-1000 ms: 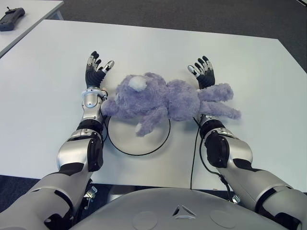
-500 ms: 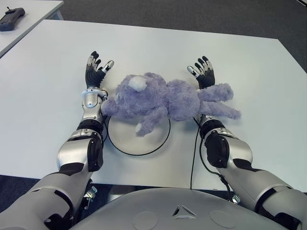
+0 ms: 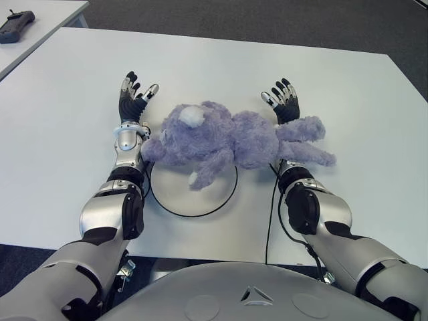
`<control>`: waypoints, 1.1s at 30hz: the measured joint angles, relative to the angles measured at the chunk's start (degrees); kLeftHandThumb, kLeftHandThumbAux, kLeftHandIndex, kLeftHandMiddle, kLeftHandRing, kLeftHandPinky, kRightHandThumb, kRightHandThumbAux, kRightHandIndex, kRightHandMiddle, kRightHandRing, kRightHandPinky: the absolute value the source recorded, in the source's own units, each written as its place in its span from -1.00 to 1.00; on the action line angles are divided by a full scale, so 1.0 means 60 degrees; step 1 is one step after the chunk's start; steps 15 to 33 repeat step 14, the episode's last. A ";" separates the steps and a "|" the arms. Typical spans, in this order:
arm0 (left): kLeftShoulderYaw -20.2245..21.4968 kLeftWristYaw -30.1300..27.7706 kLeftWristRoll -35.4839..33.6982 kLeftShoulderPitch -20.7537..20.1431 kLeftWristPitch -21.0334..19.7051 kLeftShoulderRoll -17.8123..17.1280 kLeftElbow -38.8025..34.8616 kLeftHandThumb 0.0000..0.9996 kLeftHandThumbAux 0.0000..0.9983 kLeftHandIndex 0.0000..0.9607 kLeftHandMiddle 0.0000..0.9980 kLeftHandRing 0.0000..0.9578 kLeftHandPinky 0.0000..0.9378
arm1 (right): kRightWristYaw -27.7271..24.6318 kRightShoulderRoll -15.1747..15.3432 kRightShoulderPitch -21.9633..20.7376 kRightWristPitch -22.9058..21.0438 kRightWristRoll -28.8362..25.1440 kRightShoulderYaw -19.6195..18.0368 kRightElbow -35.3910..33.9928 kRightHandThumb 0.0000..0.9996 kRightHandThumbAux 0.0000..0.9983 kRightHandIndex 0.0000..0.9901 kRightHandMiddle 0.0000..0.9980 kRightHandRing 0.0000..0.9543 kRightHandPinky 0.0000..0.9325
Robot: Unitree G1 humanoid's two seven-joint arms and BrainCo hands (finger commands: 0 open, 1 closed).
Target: Put the doll into the plate.
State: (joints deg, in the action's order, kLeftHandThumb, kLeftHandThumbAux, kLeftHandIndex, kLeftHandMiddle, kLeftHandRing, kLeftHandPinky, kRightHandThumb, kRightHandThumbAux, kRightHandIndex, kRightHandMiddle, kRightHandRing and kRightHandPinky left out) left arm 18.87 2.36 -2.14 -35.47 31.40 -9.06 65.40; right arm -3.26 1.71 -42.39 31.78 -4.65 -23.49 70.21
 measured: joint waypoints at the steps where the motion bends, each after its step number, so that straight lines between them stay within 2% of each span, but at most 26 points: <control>1: 0.0000 0.0002 0.0000 0.0000 0.0001 0.0000 0.0000 -1.00 0.33 -0.94 -0.92 -0.94 -0.89 | 0.0008 0.0000 0.0000 0.0000 0.0000 0.0002 0.0000 -0.93 0.75 -0.77 -0.74 -0.75 -0.71; 33: -0.0013 0.0053 0.0026 0.0002 0.0018 0.0000 0.0000 -1.00 0.33 -0.94 -0.90 -0.93 -0.89 | 0.0047 -0.0002 0.0003 0.0001 0.0000 0.0006 -0.0008 -0.92 0.77 -0.76 -0.73 -0.75 -0.70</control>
